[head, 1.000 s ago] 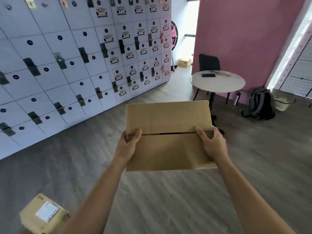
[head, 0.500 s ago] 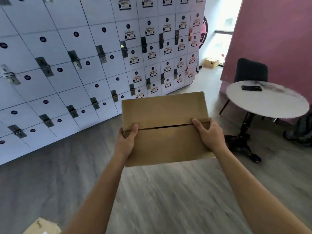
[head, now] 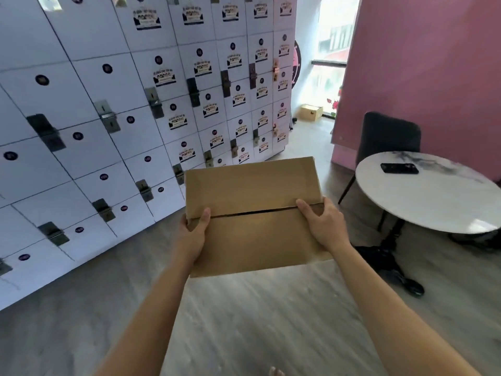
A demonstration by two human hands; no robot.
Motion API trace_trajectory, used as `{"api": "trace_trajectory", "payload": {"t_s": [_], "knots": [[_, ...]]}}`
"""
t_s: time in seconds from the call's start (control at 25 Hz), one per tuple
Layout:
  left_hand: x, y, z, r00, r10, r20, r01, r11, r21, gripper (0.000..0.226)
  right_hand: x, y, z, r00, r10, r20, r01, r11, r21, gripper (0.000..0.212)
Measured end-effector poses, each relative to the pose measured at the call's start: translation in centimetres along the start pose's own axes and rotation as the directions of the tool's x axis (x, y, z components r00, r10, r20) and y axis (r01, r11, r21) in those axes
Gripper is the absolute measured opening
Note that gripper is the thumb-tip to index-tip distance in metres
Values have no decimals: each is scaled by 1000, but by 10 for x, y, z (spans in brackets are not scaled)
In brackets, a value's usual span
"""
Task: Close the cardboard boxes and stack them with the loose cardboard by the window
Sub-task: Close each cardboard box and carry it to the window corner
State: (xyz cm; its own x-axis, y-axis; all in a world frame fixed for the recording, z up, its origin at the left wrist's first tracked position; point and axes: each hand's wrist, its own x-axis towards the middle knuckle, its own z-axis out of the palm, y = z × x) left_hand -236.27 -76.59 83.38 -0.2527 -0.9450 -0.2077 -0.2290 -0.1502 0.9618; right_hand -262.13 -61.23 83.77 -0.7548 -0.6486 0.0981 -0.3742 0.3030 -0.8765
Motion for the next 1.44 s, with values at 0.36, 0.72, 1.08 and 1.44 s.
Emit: {"api": "trace_trajectory", "payload": {"t_s": [0.36,0.72,1.08,1.44], "knots": [[225,78,71,999,27,-34,-26,999,33,93,248,-14,66,1000,-1,22,1,1000,-11,68],[486,123,151,999,-9,45,8,1000,15,83,491,-18,147,997,77,-29,-79,996,-51,57],[707,191,306,977,3,212,-16,998,62,78,704,23,145,967,191,-171,-197,980,-19,64],[905,265,474,965,18,261,-33,998,50,81,972,58,122,967,188,-172,-191,982,0,55]]}}
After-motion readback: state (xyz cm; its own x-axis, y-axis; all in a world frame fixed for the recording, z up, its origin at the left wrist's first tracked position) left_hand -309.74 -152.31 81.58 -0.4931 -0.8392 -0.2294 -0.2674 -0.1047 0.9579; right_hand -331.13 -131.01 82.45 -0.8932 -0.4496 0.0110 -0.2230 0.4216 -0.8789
